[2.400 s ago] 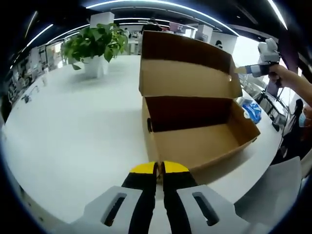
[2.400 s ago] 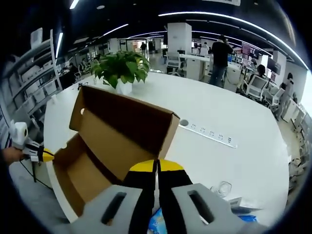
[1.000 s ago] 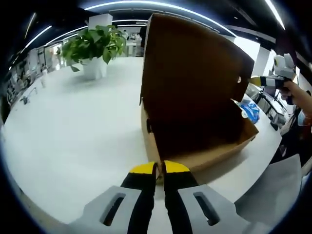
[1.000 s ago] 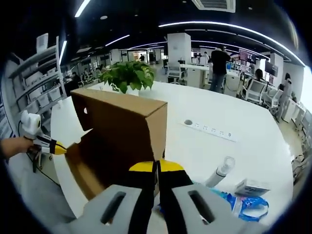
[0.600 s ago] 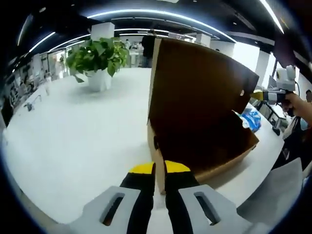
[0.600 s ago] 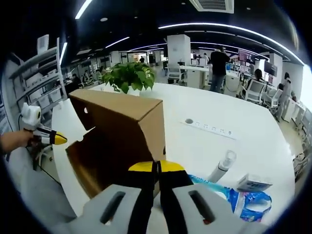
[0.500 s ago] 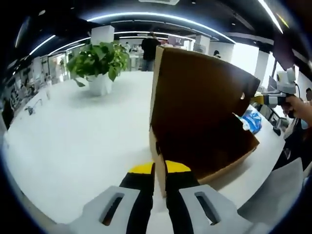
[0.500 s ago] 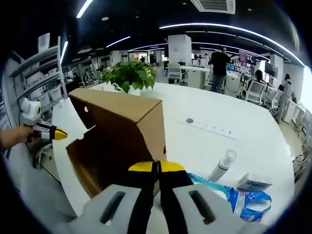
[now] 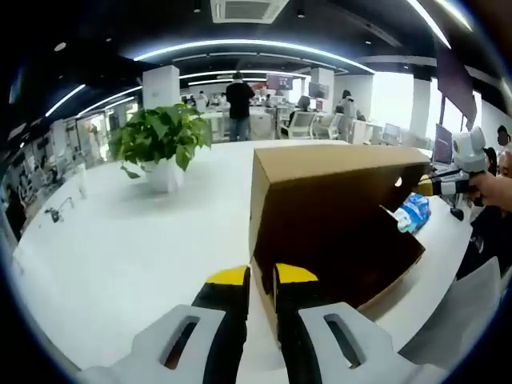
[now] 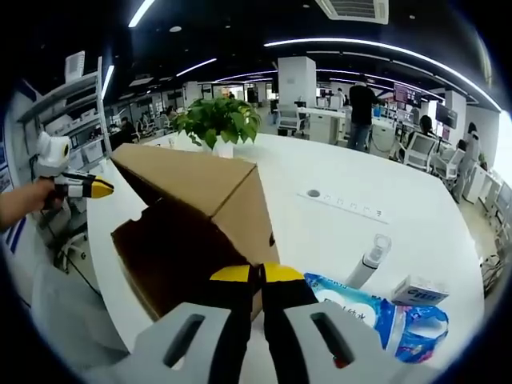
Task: Operate the shoe box by opening the lid, removing the specified soft item, and placing it in the target area until the item is outside and the box remains undamaged.
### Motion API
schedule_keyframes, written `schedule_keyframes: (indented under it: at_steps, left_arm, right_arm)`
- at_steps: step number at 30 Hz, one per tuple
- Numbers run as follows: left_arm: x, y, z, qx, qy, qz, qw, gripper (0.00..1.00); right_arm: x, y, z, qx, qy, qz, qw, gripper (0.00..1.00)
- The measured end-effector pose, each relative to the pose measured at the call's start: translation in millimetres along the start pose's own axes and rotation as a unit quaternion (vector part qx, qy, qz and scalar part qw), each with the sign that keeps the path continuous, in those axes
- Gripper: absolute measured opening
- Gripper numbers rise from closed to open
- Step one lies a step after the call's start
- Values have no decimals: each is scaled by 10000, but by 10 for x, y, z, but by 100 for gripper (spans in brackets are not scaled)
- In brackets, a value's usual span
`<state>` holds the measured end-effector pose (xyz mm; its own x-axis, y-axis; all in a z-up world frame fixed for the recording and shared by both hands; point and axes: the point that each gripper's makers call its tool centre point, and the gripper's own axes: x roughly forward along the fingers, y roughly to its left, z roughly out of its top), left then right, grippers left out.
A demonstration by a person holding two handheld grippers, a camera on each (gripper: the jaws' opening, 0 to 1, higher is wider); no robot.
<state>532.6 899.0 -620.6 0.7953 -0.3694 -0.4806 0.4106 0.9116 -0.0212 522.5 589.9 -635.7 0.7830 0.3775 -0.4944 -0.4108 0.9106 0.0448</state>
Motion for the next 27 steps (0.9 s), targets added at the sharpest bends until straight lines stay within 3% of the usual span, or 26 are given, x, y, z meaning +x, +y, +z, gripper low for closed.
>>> schedule_keyframes:
  at_steps: [9, 18, 27]
  left_arm:
    - [-10, -42, 154, 170, -128, -82, 9997, 8]
    - [-19, -127, 93, 327, -63, -179, 9993, 7]
    - [-54, -159, -35, 291, 29, -236, 9993, 8]
  right_arm:
    - [-19, 34, -83, 2, 39, 25, 10000, 2]
    - [-29, 90, -209, -10, 74, 75, 9999, 3]
    - [-48, 155, -302, -401, 86, 203, 9989, 7]
